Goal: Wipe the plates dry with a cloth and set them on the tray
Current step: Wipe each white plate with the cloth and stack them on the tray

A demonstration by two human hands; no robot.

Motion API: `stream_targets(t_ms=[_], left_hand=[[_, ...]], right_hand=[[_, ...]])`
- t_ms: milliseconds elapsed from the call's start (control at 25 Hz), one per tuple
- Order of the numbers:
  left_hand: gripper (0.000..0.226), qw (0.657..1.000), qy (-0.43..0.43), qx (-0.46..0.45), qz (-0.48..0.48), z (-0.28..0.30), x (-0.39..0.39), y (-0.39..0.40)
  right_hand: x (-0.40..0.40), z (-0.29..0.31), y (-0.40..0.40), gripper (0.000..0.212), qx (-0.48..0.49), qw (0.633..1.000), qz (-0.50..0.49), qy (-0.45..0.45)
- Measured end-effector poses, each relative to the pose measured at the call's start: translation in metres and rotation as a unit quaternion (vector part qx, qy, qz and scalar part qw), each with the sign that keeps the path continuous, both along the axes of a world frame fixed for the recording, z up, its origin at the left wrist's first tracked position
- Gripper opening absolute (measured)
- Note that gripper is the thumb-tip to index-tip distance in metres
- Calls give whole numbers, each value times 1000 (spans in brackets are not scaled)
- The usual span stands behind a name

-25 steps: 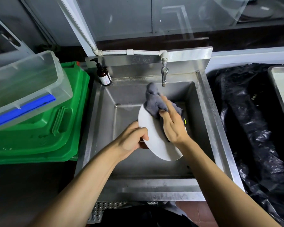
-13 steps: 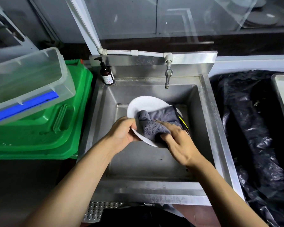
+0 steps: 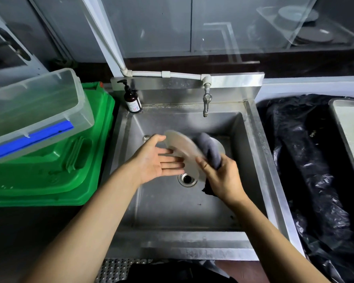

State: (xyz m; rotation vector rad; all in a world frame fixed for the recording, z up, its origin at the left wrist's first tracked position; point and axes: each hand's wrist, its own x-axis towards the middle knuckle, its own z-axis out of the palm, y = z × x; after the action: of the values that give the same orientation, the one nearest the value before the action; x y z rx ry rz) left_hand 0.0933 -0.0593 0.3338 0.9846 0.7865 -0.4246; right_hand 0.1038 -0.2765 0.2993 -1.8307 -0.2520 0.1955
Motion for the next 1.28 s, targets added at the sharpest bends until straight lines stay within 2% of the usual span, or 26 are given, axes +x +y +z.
stream_targets(t_ms=[120, 200, 280, 400, 480, 600, 800, 1040, 1160, 1280], left_hand=[[35, 991, 2, 135, -25, -13, -10, 5], [18, 967, 4, 251, -40, -25, -18, 5], [8, 955, 21, 292, -46, -35, -26, 0], [3, 974, 62, 213, -48, -41, -34, -12], [16, 993, 61, 98, 6, -42, -36, -16], [34, 994, 5, -33, 104, -39, -35, -18], [65, 982, -104, -135, 77, -28, -38, -27], [65, 977, -133, -151, 70, -16, -37, -43], [70, 979, -125, -146, 73, -10, -37, -49], [71, 983, -116, -119, 76, -6, -35, -52]], right_hand=[[8, -12, -6, 21, 80, 977, -149, 130], [11, -18, -12, 21, 135, 945, -193, 227], [13, -20, -18, 25, 200, 909, -210, 298], [13, -18, -21, 29, 263, 877, -200, 349], [14, -17, -24, 32, 286, 859, -193, 378], [13, -18, -28, 33, 316, 840, -179, 404], [9, -19, -30, 26, 394, 816, -146, 396], [7, -21, -34, 30, 402, 813, -142, 397], [4, -23, -34, 39, 407, 800, -147, 415], [1, -23, -34, 43, 381, 810, -149, 420]])
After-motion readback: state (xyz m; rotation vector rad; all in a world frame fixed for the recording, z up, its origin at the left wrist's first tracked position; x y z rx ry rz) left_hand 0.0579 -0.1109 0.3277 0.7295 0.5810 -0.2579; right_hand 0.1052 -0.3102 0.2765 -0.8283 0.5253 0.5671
